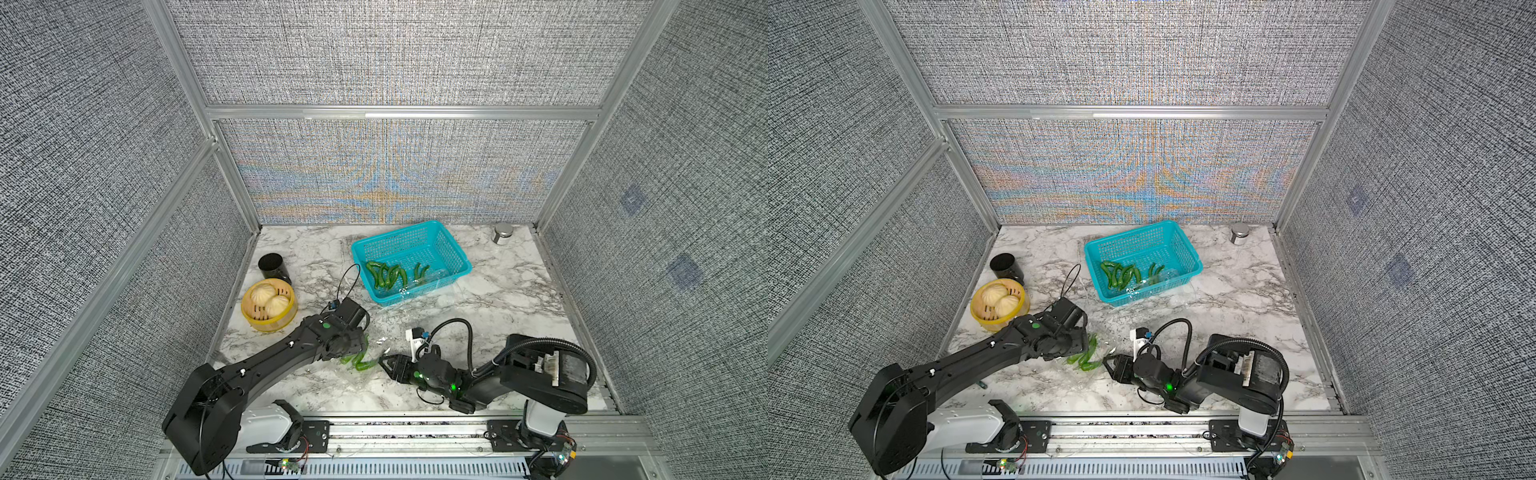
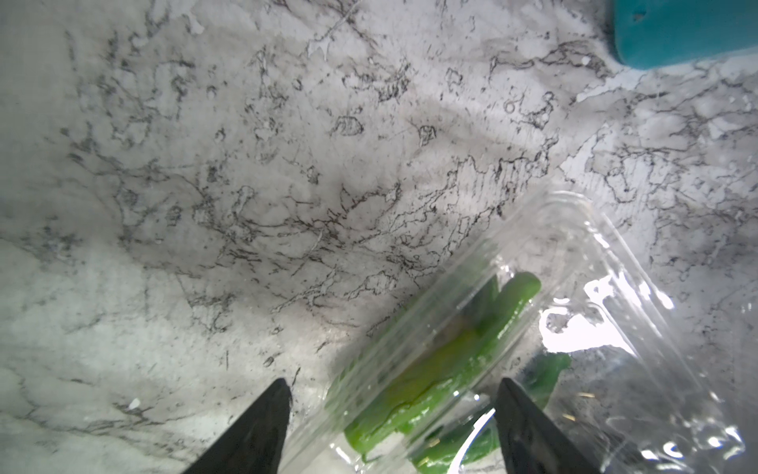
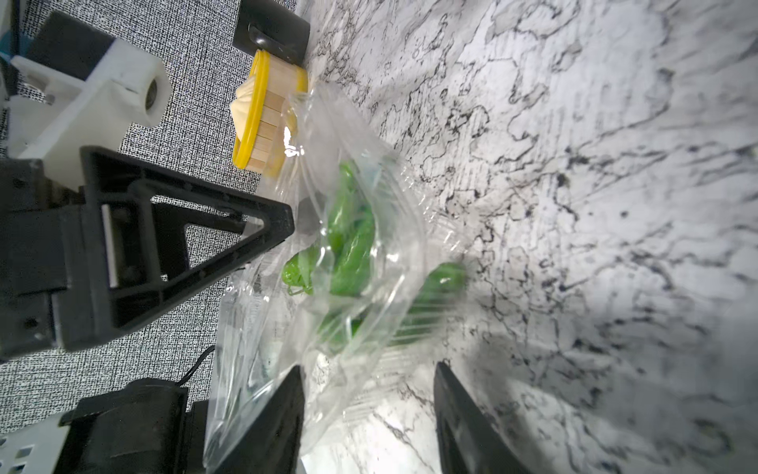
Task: Take small green peppers out of containers
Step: Open the packing box at the center of the board.
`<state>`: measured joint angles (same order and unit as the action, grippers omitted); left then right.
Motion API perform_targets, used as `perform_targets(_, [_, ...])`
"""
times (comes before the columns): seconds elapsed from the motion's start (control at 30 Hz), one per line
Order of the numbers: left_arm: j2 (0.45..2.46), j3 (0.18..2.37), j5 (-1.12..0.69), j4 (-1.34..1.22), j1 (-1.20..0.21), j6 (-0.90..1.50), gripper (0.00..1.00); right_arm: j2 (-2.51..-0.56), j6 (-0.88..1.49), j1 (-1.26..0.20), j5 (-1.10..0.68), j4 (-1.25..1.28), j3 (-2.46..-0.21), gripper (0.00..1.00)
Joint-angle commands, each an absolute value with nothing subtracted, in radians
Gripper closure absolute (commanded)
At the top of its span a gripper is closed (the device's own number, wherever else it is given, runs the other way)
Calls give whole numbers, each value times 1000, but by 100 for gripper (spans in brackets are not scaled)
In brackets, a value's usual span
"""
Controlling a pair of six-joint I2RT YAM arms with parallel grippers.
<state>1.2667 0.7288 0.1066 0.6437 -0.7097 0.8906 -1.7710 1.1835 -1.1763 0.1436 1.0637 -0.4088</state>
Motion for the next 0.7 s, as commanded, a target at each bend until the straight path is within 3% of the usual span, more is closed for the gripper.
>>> perform_targets(0.0, [1269,720,79,681,-715,903,22,-1773,1185,-1175,167,1077,-413,49])
perform_targets(0.33, [1257,719,80,671,-724,902,22,-1809,1082,-1178,68,1244,-448,47])
perform_targets(0.67, [1248,721,92,674,-727,894,22,-1781,1063,-1181,83,1251,-407,38])
